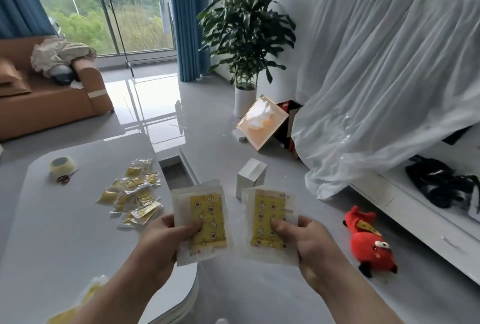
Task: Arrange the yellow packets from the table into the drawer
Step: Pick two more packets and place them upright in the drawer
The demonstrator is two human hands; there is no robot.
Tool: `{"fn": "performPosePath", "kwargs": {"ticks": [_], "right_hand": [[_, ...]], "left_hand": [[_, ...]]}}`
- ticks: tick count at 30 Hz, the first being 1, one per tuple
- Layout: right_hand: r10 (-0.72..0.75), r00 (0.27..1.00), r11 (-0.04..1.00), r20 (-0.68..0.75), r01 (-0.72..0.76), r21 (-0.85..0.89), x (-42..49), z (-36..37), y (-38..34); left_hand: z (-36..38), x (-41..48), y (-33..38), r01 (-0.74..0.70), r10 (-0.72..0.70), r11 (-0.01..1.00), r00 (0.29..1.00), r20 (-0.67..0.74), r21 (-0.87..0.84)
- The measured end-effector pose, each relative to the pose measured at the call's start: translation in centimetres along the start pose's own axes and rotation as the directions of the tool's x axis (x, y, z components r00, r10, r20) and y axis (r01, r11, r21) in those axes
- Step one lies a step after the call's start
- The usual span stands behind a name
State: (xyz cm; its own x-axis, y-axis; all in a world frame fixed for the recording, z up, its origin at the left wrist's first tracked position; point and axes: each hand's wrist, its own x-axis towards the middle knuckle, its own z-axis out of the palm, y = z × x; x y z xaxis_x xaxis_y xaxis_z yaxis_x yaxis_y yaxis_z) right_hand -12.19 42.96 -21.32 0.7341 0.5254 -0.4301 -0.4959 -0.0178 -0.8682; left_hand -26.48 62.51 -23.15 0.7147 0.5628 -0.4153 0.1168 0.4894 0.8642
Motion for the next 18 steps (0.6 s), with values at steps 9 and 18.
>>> {"fn": "performPosePath", "kwargs": {"ticks": [9,18], "right_hand": [[0.059,0.998,0.998,0.001,-0.059,-0.017,12.7,-1.0,-4.4],[0.086,0.995,0.994,0.044,-0.082,-0.073,26.1,1.7,-10.9]], "left_hand": [[3.4,11.8,2.5,0.027,-0.024,0.998,0.998,0.057,-0.055],[4.8,23.9,7.3,0.06,-0.065,0.996,0.995,-0.072,-0.071]]}}
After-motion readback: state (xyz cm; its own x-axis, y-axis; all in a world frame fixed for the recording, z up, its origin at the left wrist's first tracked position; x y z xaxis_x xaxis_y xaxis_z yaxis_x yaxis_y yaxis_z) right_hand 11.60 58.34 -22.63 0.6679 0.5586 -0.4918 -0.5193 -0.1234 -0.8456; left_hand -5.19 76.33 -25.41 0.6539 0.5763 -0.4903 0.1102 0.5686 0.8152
